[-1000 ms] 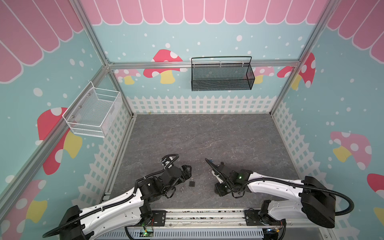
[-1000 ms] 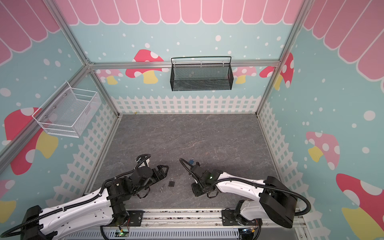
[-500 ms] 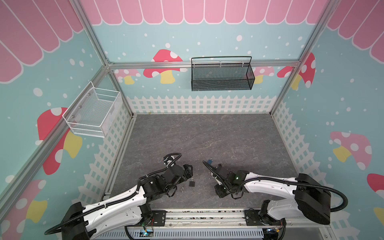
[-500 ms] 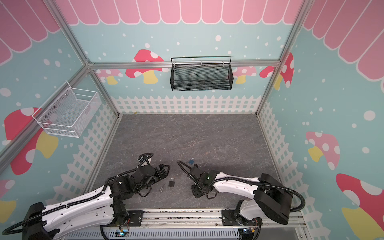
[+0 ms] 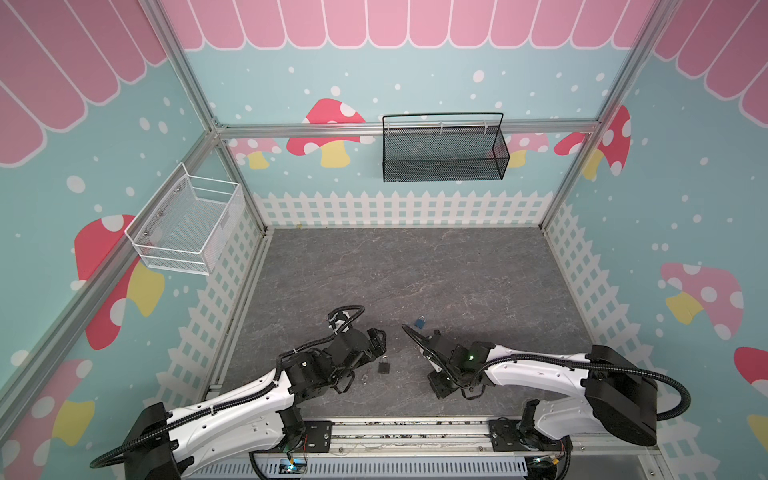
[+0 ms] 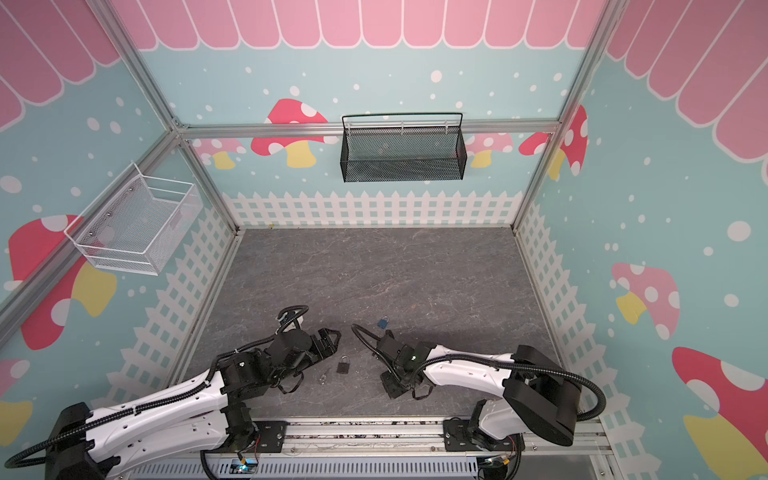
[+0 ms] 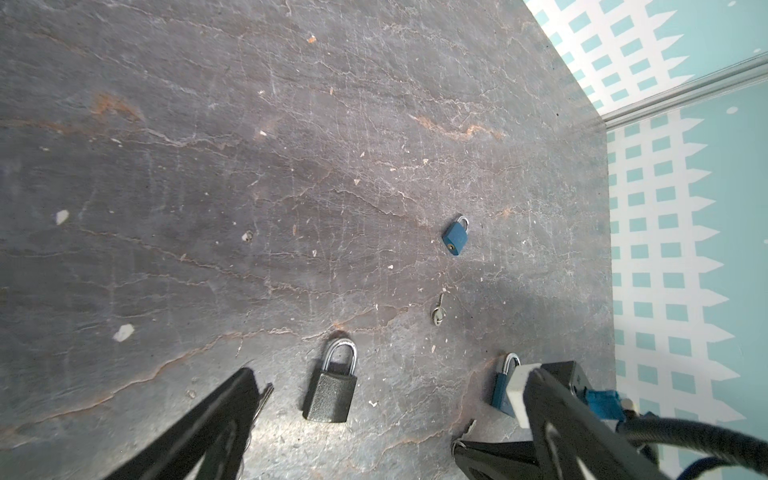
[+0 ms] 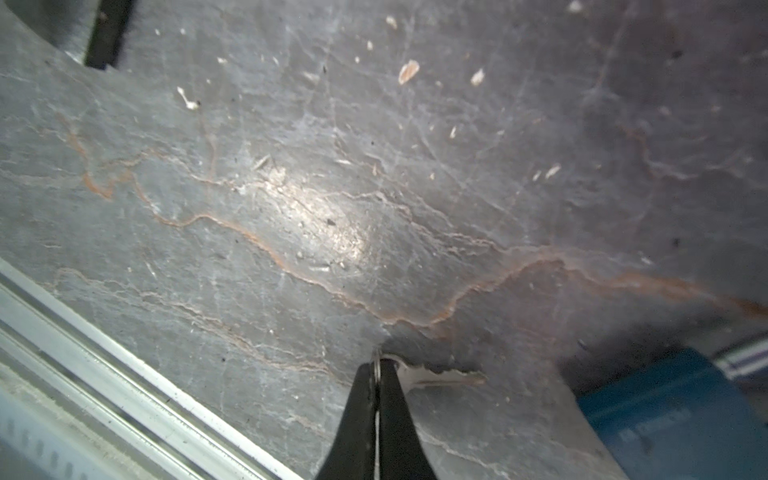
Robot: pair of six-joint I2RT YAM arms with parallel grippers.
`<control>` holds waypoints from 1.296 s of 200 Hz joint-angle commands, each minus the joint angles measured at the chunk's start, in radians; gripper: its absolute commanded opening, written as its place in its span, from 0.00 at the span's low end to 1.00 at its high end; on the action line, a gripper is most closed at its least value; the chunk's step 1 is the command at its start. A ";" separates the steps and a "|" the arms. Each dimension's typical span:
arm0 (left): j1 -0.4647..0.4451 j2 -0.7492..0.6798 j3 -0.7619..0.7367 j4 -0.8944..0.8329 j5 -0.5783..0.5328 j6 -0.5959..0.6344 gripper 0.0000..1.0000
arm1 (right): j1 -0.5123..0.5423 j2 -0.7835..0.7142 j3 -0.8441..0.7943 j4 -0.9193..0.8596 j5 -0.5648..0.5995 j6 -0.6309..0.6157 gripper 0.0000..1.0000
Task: Unlock with the key
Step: 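Lower the right gripper onto the silver key and close on it, then lift the key with the right gripper toward the left gripper while the left gripper approaches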
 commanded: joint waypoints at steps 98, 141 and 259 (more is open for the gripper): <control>0.129 -0.144 0.124 -0.064 0.159 0.019 1.00 | -0.006 -0.166 0.255 0.027 0.119 -0.177 0.00; 0.134 -0.135 0.200 -0.020 0.113 0.305 0.98 | -0.085 -0.158 0.391 0.024 0.025 -0.118 0.00; 0.135 -0.017 0.111 0.489 0.276 0.977 0.83 | -0.297 -0.151 0.580 -0.063 -0.204 -0.073 0.00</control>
